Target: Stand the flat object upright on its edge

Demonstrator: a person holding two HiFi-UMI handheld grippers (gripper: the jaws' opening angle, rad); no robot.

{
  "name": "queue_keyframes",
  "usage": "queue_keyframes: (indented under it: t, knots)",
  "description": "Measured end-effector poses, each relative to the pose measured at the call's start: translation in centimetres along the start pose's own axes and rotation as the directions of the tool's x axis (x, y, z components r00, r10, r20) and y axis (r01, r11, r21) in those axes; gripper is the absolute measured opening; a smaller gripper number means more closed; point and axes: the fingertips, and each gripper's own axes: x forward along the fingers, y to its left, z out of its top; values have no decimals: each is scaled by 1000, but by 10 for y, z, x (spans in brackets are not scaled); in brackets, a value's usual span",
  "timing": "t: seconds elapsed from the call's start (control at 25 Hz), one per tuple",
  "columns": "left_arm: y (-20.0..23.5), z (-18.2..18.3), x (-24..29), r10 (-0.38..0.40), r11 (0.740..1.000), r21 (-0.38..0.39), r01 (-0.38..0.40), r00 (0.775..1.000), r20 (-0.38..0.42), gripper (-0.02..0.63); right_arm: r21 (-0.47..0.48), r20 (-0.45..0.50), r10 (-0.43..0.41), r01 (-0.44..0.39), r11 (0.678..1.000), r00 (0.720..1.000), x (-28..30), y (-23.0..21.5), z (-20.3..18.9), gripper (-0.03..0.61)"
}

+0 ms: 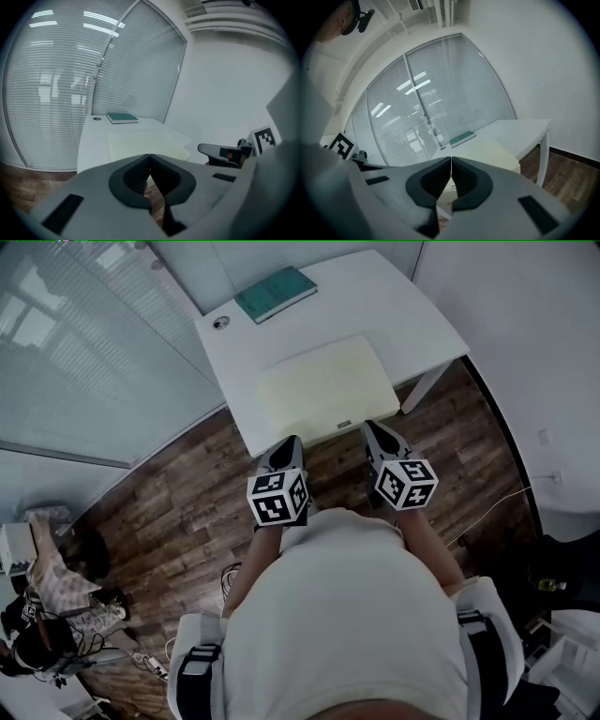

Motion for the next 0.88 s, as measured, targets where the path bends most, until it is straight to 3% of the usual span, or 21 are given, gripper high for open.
queue_keyframes:
  t: [0.52,0.88]
  knots:
    - [5,-3,19,-23,1000,12,24,999,-33,20,211,9,-23,21,977,1000,8,-32,-27,20]
    - [10,-8,22,-25,1000,12,26,999,-45,20,457,27,60,-66,887,998,16,-45,-53,21]
